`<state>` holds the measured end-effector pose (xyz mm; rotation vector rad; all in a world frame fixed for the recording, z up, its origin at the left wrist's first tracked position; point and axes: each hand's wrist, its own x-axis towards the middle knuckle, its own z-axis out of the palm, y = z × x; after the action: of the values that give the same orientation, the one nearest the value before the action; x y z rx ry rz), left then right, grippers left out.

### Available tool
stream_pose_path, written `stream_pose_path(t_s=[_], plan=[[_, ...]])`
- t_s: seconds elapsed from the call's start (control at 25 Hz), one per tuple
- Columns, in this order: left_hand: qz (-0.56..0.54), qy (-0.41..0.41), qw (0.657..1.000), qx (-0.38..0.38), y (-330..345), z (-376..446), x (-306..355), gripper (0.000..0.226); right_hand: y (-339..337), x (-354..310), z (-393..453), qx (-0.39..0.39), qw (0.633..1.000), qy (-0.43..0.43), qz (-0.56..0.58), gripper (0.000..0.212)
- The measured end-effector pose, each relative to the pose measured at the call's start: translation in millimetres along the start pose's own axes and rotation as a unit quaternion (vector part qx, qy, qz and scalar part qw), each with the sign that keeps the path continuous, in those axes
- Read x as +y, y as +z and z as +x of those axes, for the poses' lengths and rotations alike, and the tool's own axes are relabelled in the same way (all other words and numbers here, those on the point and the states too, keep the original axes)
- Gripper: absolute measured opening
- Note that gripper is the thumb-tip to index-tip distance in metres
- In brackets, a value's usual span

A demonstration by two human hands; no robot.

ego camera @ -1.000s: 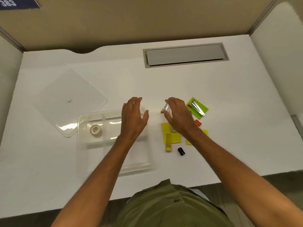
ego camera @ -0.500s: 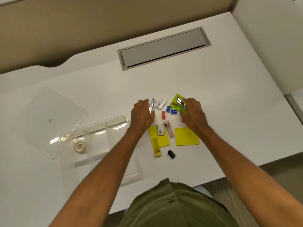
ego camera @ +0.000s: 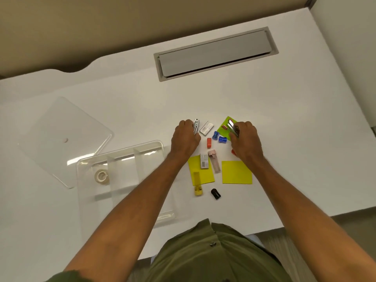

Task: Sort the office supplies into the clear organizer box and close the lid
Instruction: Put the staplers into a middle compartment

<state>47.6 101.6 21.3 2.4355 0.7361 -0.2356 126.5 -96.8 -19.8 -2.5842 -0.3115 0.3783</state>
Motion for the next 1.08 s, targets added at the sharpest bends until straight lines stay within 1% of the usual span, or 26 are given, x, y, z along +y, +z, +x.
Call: stream_pose_path(t_s=[0.12,0.28,0.36,0.48,0.6,0.72,0.84,1.08], plan=[[-0.069,0.010,0.996,0.051,-21,-17,0,0.026,-6,-12,-4,0.021,0.999,-0.015,0.040,0.026],[-0.156,0.020,0.974,0.164,-60,-61,-32,0.025,-11,-53,-18,0.027,0.993,-0.063,0.097,0.027],[-0.177,-0.006,0.962,0.206,-77,-86,-62,0.027,-7,-81,-32,0.018,0.988,-0.082,0.131,0.027],[-0.154,-0.073,0.957,0.234,-93,-116,-114,0.026,6,-123,-56,-0.011,0.980,-0.110,0.164,0.029],[-0.118,-0.125,0.960,0.220,-94,-135,-151,0.024,22,-156,-81,-0.035,0.974,-0.140,0.176,0.029],[-0.057,-0.147,0.972,0.176,-87,-138,-167,0.022,34,-175,-99,-0.054,0.972,-0.153,0.172,0.030],[0.003,-0.147,0.980,0.133,-81,-132,-172,0.023,43,-182,-113,-0.063,0.974,-0.155,0.151,0.031],[0.074,-0.131,0.984,0.097,-72,-118,-180,0.023,53,-194,-125,-0.071,0.975,-0.167,0.130,0.032]])
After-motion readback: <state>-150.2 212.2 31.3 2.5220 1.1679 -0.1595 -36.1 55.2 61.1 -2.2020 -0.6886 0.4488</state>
